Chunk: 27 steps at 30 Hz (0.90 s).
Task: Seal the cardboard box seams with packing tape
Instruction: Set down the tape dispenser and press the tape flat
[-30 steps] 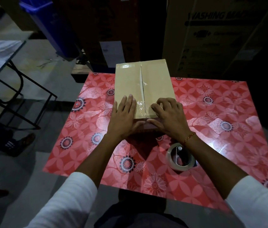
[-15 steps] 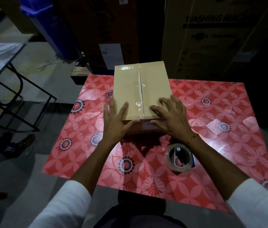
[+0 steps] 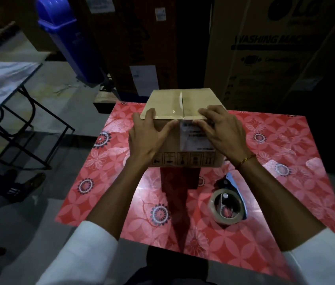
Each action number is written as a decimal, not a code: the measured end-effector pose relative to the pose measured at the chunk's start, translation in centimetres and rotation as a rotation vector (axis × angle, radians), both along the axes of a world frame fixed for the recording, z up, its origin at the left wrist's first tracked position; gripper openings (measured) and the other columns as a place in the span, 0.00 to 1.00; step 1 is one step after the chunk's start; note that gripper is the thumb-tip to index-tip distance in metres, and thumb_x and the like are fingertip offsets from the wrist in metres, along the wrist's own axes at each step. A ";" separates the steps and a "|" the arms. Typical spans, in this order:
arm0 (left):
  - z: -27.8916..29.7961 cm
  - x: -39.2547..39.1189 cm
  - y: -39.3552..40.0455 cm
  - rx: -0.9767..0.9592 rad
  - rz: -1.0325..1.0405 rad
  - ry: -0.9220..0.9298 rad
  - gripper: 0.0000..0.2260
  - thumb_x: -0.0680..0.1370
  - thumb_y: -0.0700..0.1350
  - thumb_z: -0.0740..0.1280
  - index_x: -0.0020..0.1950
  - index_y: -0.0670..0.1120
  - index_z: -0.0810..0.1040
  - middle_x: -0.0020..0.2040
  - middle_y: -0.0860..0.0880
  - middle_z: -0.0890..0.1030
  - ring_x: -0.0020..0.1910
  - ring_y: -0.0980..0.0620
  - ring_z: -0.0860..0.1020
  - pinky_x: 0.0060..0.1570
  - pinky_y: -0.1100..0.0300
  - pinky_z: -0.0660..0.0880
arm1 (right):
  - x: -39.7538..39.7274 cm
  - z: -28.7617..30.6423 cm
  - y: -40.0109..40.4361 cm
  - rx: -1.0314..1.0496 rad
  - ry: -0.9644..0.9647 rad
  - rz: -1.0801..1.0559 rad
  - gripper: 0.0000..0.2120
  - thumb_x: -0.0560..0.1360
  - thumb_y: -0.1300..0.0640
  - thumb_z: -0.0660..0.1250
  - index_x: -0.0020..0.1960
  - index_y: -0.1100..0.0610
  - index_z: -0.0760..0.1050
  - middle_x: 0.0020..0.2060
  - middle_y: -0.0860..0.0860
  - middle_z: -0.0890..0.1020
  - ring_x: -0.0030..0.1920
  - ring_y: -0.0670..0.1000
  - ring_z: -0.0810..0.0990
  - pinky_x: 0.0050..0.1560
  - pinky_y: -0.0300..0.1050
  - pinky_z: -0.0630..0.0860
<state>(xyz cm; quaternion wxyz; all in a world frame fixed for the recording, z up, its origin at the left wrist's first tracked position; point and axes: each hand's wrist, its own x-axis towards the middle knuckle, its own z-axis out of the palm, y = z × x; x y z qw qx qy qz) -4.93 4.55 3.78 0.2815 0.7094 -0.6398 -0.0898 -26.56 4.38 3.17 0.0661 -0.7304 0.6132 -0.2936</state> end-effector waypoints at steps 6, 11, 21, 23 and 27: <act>1.6 -0.4 -0.6 0.106 0.004 0.004 0.35 0.71 0.74 0.60 0.69 0.52 0.68 0.66 0.40 0.64 0.61 0.32 0.71 0.55 0.46 0.73 | 1.1 2.2 -0.9 0.053 0.050 -0.061 0.38 0.69 0.23 0.59 0.64 0.50 0.79 0.62 0.50 0.79 0.55 0.56 0.81 0.54 0.52 0.77; 2.4 0.3 -1.5 0.140 -0.112 -0.011 0.41 0.68 0.74 0.64 0.73 0.52 0.64 0.68 0.39 0.61 0.65 0.34 0.68 0.59 0.45 0.71 | 1.0 3.1 -1.5 0.115 0.106 -0.072 0.36 0.69 0.25 0.63 0.68 0.48 0.76 0.64 0.50 0.76 0.58 0.57 0.79 0.55 0.51 0.74; 2.3 1.9 -2.3 0.205 -0.205 -0.091 0.43 0.66 0.69 0.72 0.75 0.53 0.62 0.69 0.39 0.59 0.67 0.36 0.65 0.61 0.45 0.72 | 1.5 3.2 -1.2 0.217 0.198 -0.099 0.44 0.66 0.20 0.58 0.71 0.47 0.71 0.67 0.51 0.71 0.59 0.62 0.75 0.56 0.53 0.74; 2.4 1.8 -2.1 0.199 -0.187 -0.069 0.41 0.68 0.74 0.64 0.75 0.54 0.64 0.69 0.39 0.59 0.67 0.35 0.66 0.61 0.43 0.73 | 2.0 3.1 -1.1 0.162 0.200 -0.168 0.41 0.69 0.20 0.53 0.67 0.48 0.75 0.64 0.51 0.74 0.56 0.62 0.77 0.50 0.50 0.73; 2.4 1.5 -2.0 0.146 -0.107 -0.064 0.35 0.71 0.76 0.54 0.70 0.57 0.68 0.67 0.41 0.63 0.65 0.37 0.68 0.58 0.41 0.73 | 2.4 3.1 -1.1 0.101 0.221 -0.171 0.33 0.75 0.26 0.52 0.65 0.47 0.78 0.61 0.51 0.77 0.52 0.60 0.81 0.44 0.47 0.73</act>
